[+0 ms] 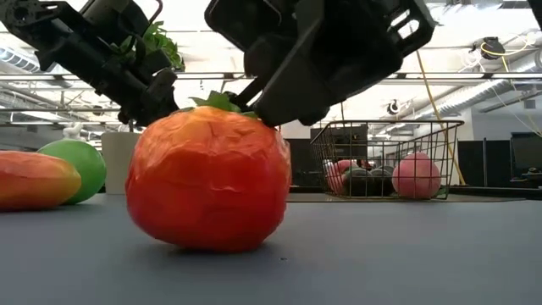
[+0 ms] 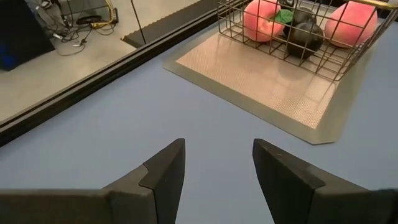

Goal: Build produce basket
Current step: Put the orange tomato into the gold wire basket

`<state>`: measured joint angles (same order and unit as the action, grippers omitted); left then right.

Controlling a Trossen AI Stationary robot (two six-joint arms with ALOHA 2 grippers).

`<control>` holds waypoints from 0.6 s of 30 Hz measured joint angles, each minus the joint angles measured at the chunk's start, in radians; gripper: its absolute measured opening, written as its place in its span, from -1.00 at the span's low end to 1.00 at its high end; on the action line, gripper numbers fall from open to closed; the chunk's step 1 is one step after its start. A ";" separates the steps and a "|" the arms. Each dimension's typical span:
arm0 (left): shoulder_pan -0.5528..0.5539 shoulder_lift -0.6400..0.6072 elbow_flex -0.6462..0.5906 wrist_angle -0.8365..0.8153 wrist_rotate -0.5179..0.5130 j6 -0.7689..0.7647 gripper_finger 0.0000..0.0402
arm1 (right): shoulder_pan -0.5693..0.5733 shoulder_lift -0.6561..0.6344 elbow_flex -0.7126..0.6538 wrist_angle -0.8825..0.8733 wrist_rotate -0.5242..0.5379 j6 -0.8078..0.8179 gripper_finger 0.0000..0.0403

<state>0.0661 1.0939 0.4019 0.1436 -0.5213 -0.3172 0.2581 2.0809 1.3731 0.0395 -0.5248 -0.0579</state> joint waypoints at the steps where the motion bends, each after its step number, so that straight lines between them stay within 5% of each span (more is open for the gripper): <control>1: -0.001 0.000 0.000 -0.004 0.000 -0.003 -0.05 | -0.002 0.000 0.000 -0.001 -0.001 -0.005 0.95; 18: -0.031 0.000 0.000 -0.074 0.007 -0.099 -0.05 | -0.003 -0.030 -0.001 -0.046 0.026 -0.031 0.41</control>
<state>0.0353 1.0939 0.4019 0.0698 -0.5146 -0.4161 0.2550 2.0510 1.3720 -0.0067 -0.4984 -0.0891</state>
